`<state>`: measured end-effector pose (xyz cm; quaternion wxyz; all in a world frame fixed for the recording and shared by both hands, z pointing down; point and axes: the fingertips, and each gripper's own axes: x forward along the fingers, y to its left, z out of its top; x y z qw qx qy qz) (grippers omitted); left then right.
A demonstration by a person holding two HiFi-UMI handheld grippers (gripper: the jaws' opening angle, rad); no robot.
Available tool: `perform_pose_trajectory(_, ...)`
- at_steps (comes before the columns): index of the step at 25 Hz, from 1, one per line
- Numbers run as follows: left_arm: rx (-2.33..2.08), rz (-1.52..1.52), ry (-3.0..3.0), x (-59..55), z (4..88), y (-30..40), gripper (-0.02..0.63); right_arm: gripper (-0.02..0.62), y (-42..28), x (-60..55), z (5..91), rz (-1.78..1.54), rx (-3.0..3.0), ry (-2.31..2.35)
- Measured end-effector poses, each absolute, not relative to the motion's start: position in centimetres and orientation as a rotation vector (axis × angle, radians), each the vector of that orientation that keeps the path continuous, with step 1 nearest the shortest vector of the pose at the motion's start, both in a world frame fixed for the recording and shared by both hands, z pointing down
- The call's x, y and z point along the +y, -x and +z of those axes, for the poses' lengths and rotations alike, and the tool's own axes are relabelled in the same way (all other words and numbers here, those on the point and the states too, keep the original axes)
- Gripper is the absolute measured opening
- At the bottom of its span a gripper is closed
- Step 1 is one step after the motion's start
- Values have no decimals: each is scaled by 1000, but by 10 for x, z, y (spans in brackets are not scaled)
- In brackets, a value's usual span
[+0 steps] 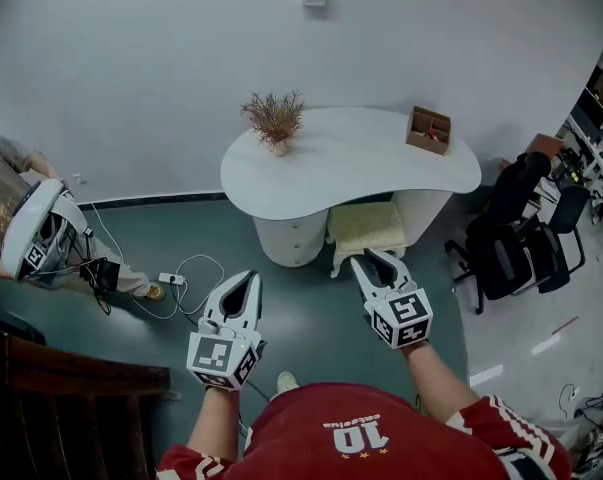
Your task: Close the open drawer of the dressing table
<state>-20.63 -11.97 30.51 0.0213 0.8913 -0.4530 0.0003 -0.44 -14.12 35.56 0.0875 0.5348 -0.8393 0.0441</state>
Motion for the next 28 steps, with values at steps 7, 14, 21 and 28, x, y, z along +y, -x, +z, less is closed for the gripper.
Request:
perform_pose_trajectory(7, -1529, -93, -2754, -64, 273, 122, 0, 104, -109, -82, 290, 27, -2600, -1621)
perform_pose_trajectory(14, -1598, -96, -2759, -11, 258, 41, 0, 104, -188, -33, 273, 23, -2679, -1603)
perform_pose_trajectory(21, -1606, -114, -2758, 26, 253, -9, 0, 86, -229, 3, 261, 0, -2726, -1573)
perform_pose_trajectory(28, -1605, -127, -2797, 45, 242, -34, 0, 35, -248, 26, 251, -48, -2746, -1612)
